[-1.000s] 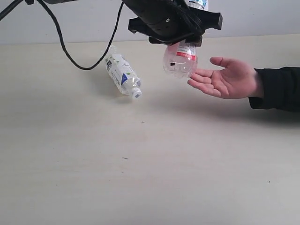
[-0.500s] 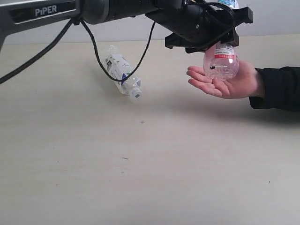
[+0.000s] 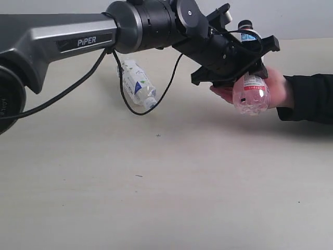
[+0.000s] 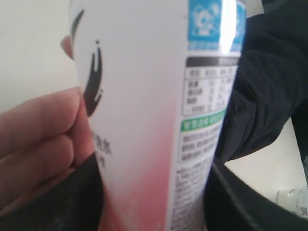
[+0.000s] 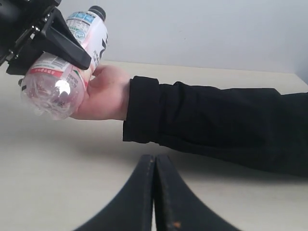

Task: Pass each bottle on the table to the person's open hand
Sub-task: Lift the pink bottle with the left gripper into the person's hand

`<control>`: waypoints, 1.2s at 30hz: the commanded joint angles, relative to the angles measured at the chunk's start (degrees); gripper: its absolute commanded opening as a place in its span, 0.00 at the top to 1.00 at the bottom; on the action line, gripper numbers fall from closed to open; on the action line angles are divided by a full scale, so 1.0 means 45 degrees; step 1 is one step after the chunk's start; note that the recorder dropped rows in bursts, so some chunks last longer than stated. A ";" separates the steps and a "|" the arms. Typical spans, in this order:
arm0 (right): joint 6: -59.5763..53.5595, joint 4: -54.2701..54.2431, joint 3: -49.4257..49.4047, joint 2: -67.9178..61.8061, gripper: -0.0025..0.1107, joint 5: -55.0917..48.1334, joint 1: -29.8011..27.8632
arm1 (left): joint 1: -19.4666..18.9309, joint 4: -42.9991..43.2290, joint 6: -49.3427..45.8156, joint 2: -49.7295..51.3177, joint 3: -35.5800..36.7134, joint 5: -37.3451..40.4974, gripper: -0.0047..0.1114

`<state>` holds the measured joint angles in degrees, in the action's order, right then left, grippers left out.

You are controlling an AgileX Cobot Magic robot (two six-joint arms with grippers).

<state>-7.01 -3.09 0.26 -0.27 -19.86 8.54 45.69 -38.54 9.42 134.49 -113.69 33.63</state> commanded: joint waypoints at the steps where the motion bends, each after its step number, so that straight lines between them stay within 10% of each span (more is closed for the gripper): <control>1: -0.0075 0.0017 -0.0058 0.0060 0.98 0.0042 -0.0044 | 0.0025 -0.0381 -0.0099 0.0160 -0.0098 -0.0053 0.96; 7: -0.0075 0.0044 -0.0058 0.0060 0.98 0.0042 -0.0044 | 0.0025 -0.0620 -0.0099 0.0277 -0.0098 -0.0078 0.92; 20: -0.0075 0.0044 -0.0058 0.0060 0.98 0.0042 -0.0044 | 0.0025 -0.0804 -0.0099 0.0277 -0.0098 -0.0288 0.46; 36: -0.0075 0.0044 -0.0058 0.0060 0.98 0.0042 -0.0044 | -0.0189 -0.0909 -0.0099 0.0277 -0.0098 -0.0158 0.43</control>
<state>-7.01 -3.09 0.26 -0.27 -19.86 8.54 45.55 -42.29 9.18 135.84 -113.82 32.77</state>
